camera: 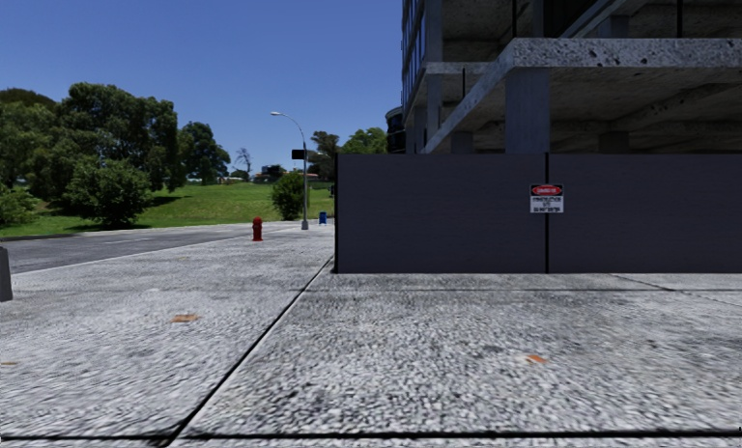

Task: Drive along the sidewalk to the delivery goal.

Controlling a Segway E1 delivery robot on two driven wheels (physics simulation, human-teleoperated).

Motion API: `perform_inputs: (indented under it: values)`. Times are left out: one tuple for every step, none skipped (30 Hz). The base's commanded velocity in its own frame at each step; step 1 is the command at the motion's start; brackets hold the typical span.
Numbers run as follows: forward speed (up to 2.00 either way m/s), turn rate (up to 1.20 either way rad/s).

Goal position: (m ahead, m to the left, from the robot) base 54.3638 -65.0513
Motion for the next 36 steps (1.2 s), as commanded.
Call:
perform_inputs:
  values:
    - [0.76,0.23]
    - [0.77,0.24]
    - [0.77,0.24]
    - [0.78,0.27]
    - [0.83,0.33]
    - [0.87,0.35]
    - [0.9,0.36]
    - [0.91,0.36]
    - [0.92,0.36]
    - [0.93,0.36]
    - [0.93,0.36]
    - [0.94,0.36]
    - [0.95,0.36]
    - [0.97,0.36]
    - [1.0,0.36]
    - [1.03,0.36]
    - [1.05,0.36]
    - [1.06,0.36]
    - [1.06,0.36]
    - [1.08,0.36]
    - [1.13,0.36]
    - [1.17,0.36]
    - [1.2,0.36]
    - [1.2,0.36]
    - [1.22,0.36]
    - [1.23,0.36]
    - [1.23,0.36]
    - [1.23,0.36]
    - [1.23,0.36]
    - [1.24,0.36]
    - [1.24,0.36]
    - [1.24,0.36]
    - [1.24,0.36]
    - [1.24,0.37]
    - [1.24,0.38]
    - [1.24,0.38]
